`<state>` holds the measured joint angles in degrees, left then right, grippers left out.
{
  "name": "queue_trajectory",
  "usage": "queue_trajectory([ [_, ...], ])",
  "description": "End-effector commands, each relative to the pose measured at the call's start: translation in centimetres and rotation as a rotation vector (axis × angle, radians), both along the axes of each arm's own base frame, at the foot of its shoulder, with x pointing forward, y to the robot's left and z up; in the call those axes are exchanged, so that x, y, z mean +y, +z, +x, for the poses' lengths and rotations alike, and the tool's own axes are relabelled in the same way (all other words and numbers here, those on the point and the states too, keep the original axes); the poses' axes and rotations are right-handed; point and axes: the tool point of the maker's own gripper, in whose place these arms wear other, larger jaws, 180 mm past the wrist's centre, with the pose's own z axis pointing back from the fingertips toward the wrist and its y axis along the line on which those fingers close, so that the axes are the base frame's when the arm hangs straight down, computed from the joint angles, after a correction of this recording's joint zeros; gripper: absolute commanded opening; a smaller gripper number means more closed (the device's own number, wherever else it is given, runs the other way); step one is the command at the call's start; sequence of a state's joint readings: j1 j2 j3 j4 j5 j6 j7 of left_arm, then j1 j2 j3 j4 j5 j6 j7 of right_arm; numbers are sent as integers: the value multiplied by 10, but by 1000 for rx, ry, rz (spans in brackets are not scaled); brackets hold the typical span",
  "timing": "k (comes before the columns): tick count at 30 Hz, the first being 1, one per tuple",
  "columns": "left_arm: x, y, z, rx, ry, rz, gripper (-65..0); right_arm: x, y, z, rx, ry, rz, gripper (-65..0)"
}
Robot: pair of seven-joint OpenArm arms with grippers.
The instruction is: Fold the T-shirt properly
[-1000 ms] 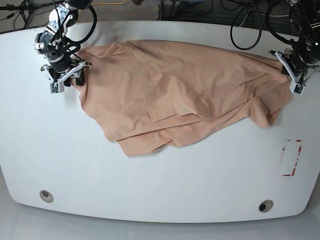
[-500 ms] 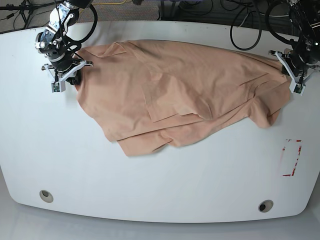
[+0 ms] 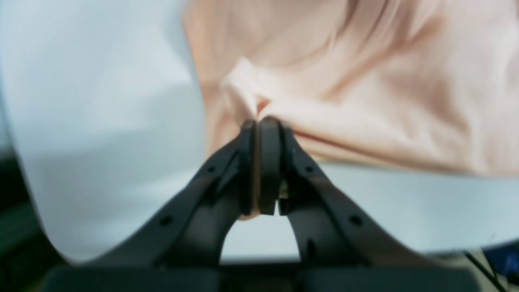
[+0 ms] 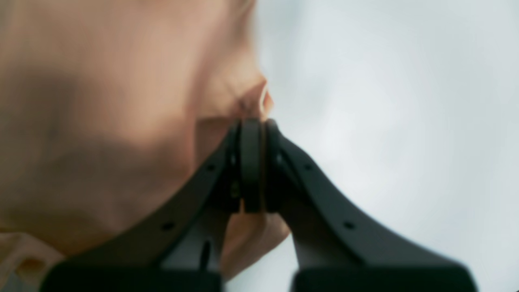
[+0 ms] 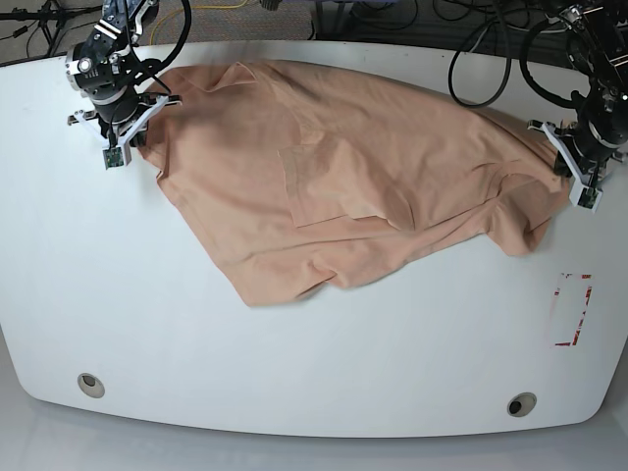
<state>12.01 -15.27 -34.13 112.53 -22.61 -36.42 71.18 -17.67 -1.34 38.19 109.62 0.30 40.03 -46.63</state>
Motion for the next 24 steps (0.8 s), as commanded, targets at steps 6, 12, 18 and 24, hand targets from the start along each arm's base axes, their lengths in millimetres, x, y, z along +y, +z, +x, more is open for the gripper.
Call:
queue_trajectory([
  [6, -5, 44, 38, -158, -65, 39, -650, -8, 43, 34, -117, 16, -73, -650],
  [12, -5, 68, 61, -243, -71, 45, -650, -29, 65, 59, -139, 8, -165, -650],
  [18, -14, 92, 86, -341, -60, 9, -650, -41, 93, 88, -201, -8, -222, -650],
  [24, -27, 128, 117, -483, 17, -98, -650, -50, 128, 126, -252, -2, -288, -650],
])
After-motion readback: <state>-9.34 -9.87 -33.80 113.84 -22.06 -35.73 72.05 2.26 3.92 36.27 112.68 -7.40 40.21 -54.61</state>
